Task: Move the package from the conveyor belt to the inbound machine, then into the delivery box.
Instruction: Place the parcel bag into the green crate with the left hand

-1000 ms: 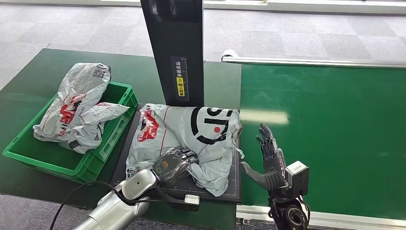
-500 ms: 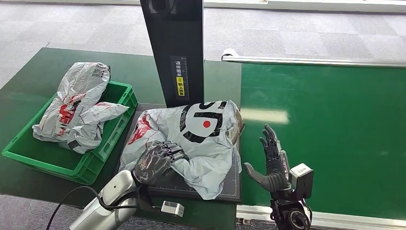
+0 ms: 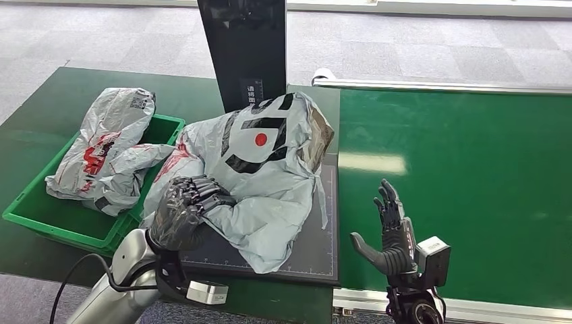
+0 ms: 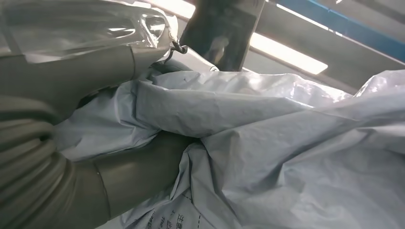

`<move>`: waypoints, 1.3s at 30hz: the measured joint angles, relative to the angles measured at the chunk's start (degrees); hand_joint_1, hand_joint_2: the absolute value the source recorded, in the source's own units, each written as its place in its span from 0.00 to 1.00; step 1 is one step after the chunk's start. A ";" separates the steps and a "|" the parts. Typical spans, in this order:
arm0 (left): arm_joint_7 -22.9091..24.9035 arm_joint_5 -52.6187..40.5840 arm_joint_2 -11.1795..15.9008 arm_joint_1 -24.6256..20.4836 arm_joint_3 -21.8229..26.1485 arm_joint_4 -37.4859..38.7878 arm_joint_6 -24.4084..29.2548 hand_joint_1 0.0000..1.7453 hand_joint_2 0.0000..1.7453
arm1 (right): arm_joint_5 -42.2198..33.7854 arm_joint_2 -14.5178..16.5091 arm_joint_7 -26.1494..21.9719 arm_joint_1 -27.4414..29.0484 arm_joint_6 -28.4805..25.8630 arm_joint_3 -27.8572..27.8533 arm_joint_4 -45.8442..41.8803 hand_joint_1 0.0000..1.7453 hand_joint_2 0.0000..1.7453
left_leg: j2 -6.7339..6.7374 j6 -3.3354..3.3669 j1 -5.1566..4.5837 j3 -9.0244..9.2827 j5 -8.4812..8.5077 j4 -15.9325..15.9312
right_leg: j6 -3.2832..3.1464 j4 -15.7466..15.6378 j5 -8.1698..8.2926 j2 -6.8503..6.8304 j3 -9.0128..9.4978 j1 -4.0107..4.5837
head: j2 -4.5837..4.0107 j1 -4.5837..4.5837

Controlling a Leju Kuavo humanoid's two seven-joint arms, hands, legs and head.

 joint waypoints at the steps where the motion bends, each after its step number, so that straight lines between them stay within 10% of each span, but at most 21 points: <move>1: -0.36 0.26 0.14 0.02 0.34 -0.65 0.54 1.00 1.00 | 0.00 0.00 -0.03 0.13 -0.01 -0.09 -0.11 0.00 1.00 | 0.00 0.00 0.00 0.00 0.00 0.00 | 0.00 0.00 0.00 0.00 0.00 0.00 | 0.00 0.01; 23: -1.43 7.13 2.13 -7.95 20.66 -8.32 1.52 1.00 1.00 | 0.38 0.58 -0.75 1.84 -0.76 -1.45 -1.46 0.00 1.00 | 0.02 -0.02 0.02 -0.02 0.02 0.00 | -0.01 0.01 0.01 0.02 -0.06 0.03 | 0.00 0.01; 30: 13.43 -17.42 3.16 -14.91 22.53 5.09 -0.73 1.00 1.00 | 1.05 1.32 -0.25 1.97 -0.33 -1.63 -2.24 0.00 1.00 | 0.09 -0.06 0.05 -0.01 0.11 0.00 | -0.12 0.02 0.11 0.06 -0.07 0.06 | 0.00 -0.01; 39: 14.15 -18.09 4.51 -19.23 22.30 17.78 0.35 1.00 1.00 | 1.09 1.49 -0.07 1.79 0.05 -1.62 -2.26 0.00 1.00 | 0.10 -0.09 0.06 -0.08 0.13 0.00 | -0.15 0.03 0.13 0.08 -0.15 0.07 | 0.00 0.01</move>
